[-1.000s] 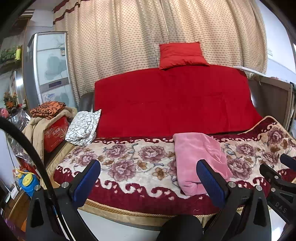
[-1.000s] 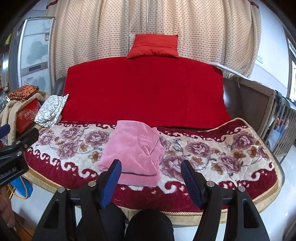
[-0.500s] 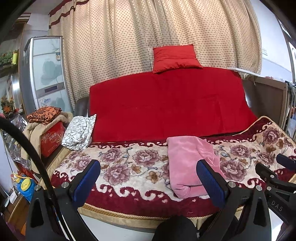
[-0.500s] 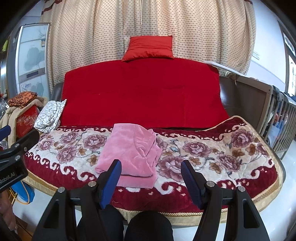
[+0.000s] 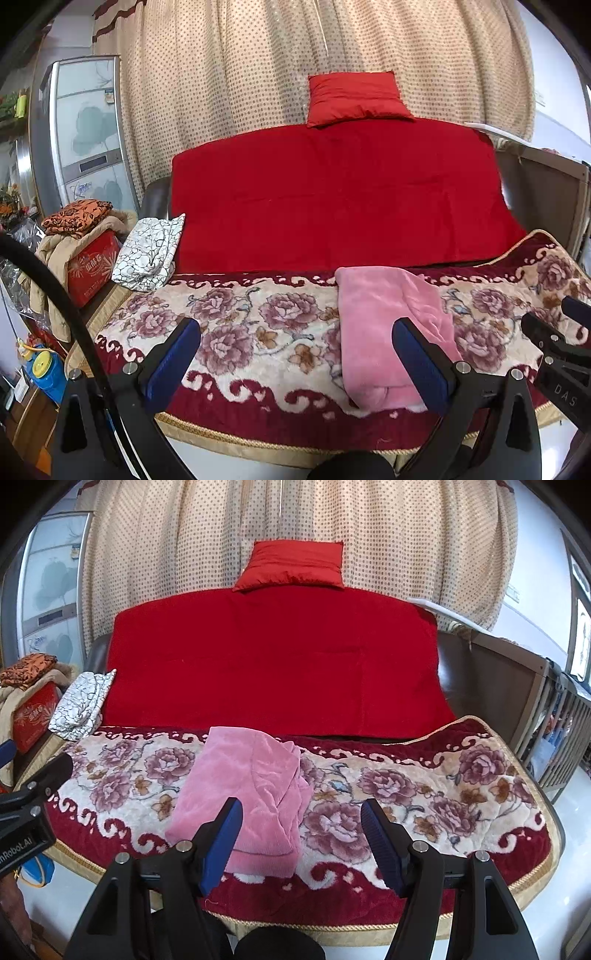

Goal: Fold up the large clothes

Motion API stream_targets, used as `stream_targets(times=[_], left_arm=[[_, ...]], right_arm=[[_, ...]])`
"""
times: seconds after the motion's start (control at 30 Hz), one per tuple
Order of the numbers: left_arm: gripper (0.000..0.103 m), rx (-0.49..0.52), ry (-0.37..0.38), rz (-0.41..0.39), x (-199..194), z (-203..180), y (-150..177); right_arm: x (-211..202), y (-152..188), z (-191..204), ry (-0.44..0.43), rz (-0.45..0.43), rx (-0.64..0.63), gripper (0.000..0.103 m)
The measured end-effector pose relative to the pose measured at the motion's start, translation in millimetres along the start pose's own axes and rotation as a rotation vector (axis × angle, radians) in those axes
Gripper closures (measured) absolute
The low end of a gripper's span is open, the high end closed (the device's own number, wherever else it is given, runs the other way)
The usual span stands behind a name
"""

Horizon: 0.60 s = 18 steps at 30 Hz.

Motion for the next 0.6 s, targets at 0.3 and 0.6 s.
stream_targets(times=[0.3, 0.6], left_arm=[[0.000, -0.011, -0.023, 0.025, 52, 0, -16], [0.000, -0.028, -0.016, 0.090, 109, 2, -10]], right_arm=[[60, -12, 6, -0.005, 0.057, -0.007, 0.033], [114, -15, 22, -0.015, 0.112, -0.010, 0.033]])
Point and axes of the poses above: each gripper's, at about its wrist camera, not at the fingertips, and x roughly the way its jaws point, z to its left, y to its underside, the point moved 10 cm from there along x, roughly the way its jaws point
